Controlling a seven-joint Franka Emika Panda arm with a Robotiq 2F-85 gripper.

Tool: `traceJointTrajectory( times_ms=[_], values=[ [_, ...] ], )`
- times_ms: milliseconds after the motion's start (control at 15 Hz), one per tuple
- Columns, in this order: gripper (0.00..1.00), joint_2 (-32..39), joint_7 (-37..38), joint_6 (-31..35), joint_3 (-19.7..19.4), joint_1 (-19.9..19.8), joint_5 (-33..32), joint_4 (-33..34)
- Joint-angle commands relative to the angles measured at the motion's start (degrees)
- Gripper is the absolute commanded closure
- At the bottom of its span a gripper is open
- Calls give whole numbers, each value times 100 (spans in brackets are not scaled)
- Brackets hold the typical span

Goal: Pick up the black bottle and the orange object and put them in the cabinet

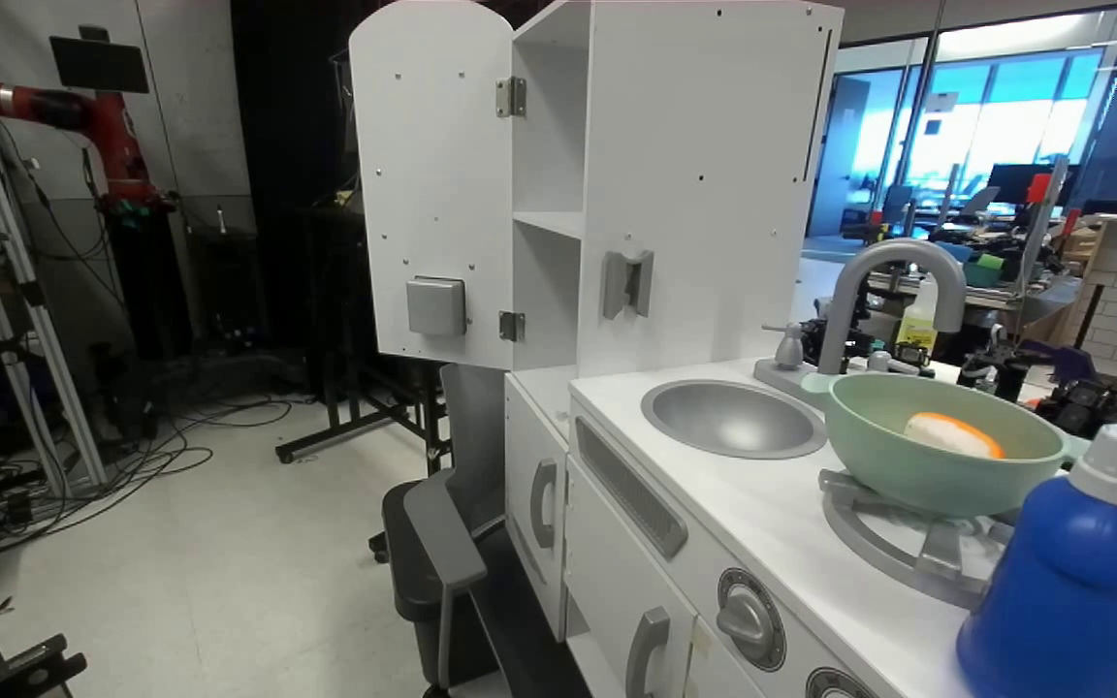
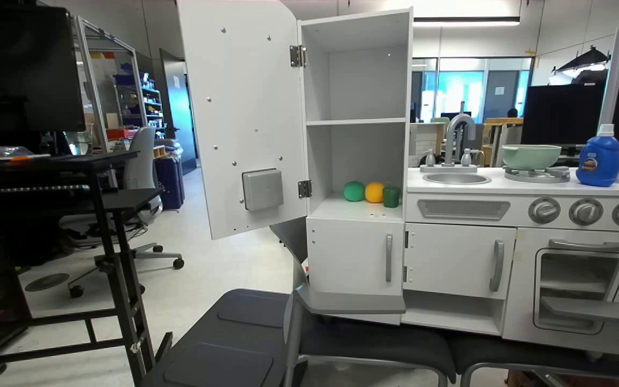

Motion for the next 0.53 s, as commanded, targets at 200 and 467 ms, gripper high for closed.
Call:
traceJointTrajectory(
  times_ms=[200, 467],
  values=[
    [0, -630, 1023, -2343, 1095, -889, -12, 1807],
    [0, -968, 1403, -2661, 1245, -1380, -331, 1956]
  ],
)
